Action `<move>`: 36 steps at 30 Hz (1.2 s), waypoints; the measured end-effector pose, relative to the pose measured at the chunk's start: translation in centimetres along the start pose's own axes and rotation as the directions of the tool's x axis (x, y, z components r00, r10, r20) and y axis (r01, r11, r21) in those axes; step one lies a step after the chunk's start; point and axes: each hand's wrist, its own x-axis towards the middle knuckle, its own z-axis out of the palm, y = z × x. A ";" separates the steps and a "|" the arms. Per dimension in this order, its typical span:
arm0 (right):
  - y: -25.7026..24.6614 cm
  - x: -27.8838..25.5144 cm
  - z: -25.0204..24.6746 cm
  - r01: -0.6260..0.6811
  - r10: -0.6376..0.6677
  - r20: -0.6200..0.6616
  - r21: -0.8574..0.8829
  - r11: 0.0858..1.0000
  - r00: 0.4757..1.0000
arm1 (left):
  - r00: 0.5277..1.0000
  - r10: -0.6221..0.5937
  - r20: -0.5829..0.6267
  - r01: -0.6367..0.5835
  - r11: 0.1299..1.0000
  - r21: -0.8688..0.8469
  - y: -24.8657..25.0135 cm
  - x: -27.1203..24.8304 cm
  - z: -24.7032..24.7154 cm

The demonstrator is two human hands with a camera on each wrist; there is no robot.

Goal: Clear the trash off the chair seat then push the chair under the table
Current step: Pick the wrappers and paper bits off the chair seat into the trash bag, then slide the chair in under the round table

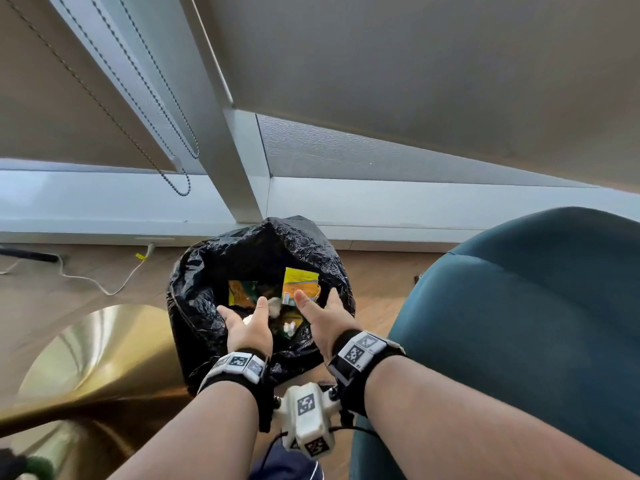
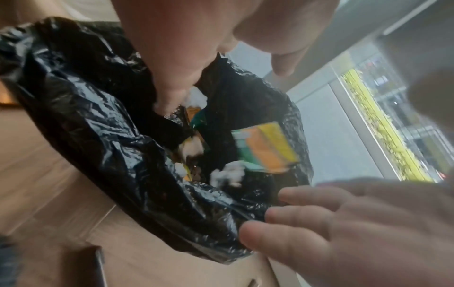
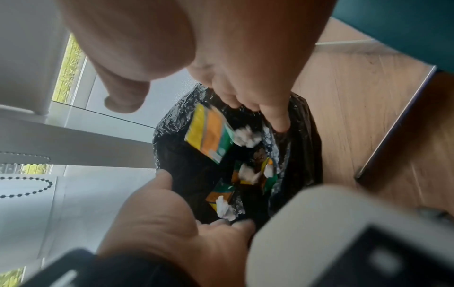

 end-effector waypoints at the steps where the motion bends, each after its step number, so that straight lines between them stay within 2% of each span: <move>1: 0.5 0.3 0.0 0.007 -0.007 0.020 -0.010 1.000 1.000 | 0.998 0.053 -0.020 -0.051 0.996 0.078 0.0 -0.2 0.2; 6: 3.9 1.2 -1.7 -0.013 0.013 -0.003 0.088 0.996 1.000 | 0.962 0.272 -0.026 -0.260 0.940 0.219 -0.1 -0.7 0.3; 9: 3.7 -1.2 -4.5 -0.084 0.080 0.029 0.165 0.983 0.996 | 0.942 0.324 0.083 -0.334 0.911 0.243 0.6 -2.1 0.1; 12: 3.3 -4.9 -8.1 -0.126 0.109 0.070 0.306 0.944 0.992 | 0.880 0.428 0.205 -0.474 0.764 0.439 2.1 -5.2 -0.4; 14: 3.8 -7.8 -10.9 -0.087 0.087 0.014 0.328 0.941 0.996 | 0.827 0.453 0.332 -0.562 0.666 0.490 3.2 -8.2 -0.1; 17: 4.2 -12.5 -15.6 0.057 -0.021 -0.150 0.239 0.969 0.988 | 0.725 0.489 0.486 -0.688 0.552 0.472 5.0 -14.0 1.1; 19: 5.1 -15.3 -19.2 0.095 -0.050 -0.231 0.186 0.978 0.972 | 0.648 0.518 0.559 -0.760 0.487 0.430 6.1 -17.9 2.3; 22: 6.1 -18.6 -23.9 0.149 -0.086 -0.322 0.178 0.973 0.943 | 0.569 0.569 0.593 -0.815 0.486 0.316 7.7 -23.0 4.5; 25: 7.1 -22.2 -27.6 0.175 -0.100 -0.391 0.160 0.972 0.915 | 0.598 0.583 0.549 -0.763 0.624 0.168 8.6 -28.1 5.5; 27: 8.3 -24.9 -30.1 0.176 -0.125 -0.420 0.083 0.981 0.899 | 0.611 0.592 0.526 -0.758 0.629 0.173 8.3 -31.3 5.1; 31: 10.2 -31.7 -34.8 0.159 -0.202 -0.462 -0.132 0.978 0.863 | 0.610 0.597 0.521 -0.786 0.541 0.300 5.8 -37.6 3.0; 33: 11.1 -34.9 -37.2 0.128 -0.240 -0.473 -0.255 0.958 0.848 | 0.568 0.583 0.582 -0.822 0.437 0.364 3.6 -41.0 2.8; 36: 12.3 -38.0 -40.6 0.092 -0.320 -0.505 -0.426 0.900 0.802 | 0.503 0.512 0.696 -0.861 0.370 0.350 0.5 -45.9 4.0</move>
